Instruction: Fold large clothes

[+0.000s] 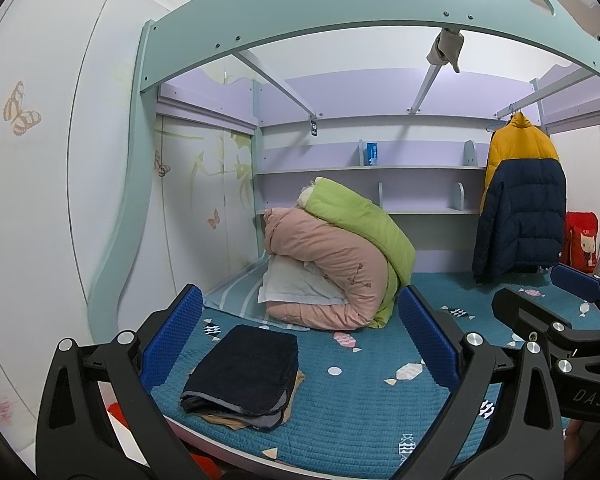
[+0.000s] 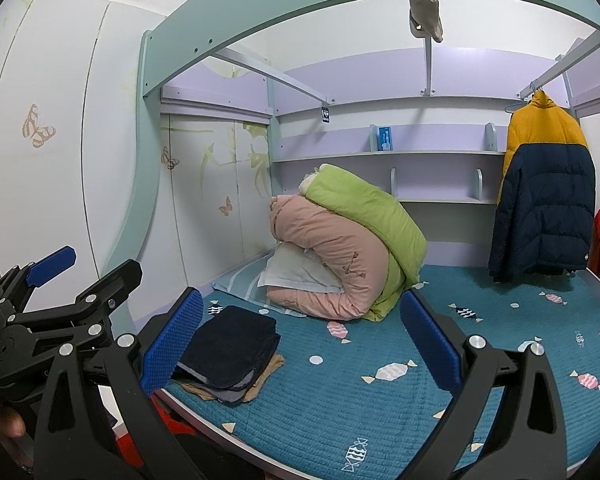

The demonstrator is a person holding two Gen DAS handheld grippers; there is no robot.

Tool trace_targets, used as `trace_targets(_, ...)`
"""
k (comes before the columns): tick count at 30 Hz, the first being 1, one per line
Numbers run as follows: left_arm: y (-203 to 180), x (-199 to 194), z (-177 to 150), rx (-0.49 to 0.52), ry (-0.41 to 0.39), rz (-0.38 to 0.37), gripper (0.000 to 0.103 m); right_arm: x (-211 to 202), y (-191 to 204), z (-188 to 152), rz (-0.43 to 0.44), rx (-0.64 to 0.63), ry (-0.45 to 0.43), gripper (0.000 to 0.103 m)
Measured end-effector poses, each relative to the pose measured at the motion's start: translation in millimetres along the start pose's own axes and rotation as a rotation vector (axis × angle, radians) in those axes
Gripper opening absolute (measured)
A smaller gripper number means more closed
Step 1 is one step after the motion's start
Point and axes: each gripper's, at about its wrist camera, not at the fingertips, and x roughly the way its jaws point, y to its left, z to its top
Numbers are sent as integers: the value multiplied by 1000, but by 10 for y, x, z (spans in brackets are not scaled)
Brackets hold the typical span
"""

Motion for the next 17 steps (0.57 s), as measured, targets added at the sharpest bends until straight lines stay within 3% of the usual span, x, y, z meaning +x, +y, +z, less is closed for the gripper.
trace_targets(10,-100,98,-45,27,19,2,98,102,-100,-53,-12,31,21,95)
trace_targets(17,-375,515,-209,49,114,-49,98,349,-402,-283,-119,51,113,95)
